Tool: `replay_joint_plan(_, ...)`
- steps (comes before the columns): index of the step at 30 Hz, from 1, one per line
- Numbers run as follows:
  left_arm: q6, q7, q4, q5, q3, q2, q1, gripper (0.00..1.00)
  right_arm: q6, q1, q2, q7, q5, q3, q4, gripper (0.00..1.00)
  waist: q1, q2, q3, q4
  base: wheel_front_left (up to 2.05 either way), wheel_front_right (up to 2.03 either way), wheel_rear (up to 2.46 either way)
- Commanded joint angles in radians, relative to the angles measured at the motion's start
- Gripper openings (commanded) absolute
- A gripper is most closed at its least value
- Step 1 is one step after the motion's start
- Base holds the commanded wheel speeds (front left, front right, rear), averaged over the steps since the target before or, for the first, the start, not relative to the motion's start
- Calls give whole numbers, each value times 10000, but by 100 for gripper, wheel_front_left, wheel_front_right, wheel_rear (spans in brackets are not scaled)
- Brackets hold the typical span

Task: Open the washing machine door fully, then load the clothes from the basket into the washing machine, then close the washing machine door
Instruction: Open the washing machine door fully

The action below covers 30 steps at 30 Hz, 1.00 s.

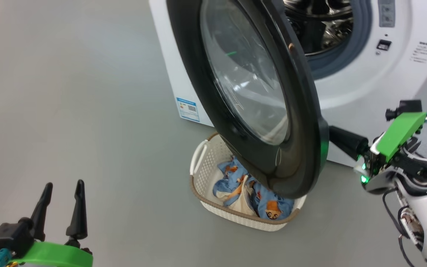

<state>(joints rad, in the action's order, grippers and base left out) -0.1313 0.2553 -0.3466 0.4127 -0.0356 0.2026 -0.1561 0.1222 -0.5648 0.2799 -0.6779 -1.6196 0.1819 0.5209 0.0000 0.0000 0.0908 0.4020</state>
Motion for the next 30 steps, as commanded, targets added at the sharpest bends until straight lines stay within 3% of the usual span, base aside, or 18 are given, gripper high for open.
replay_joint_plan(1,7,65,112,-140,384,271,-13,100,85,206,-165,-158,-129,92,-395,0,1,0,-245,343,0,0,0)
replay_joint_plan(13,74,65,2,-258,385,307,139,100,85,1053,-560,-530,-405,126,-936,0,0,0,-598,1265,0,0,0)
replay_joint_plan(30,317,65,444,-77,801,438,492,100,85,515,-1692,-1263,-400,667,-779,0,0,0,-444,1416,0,0,0)
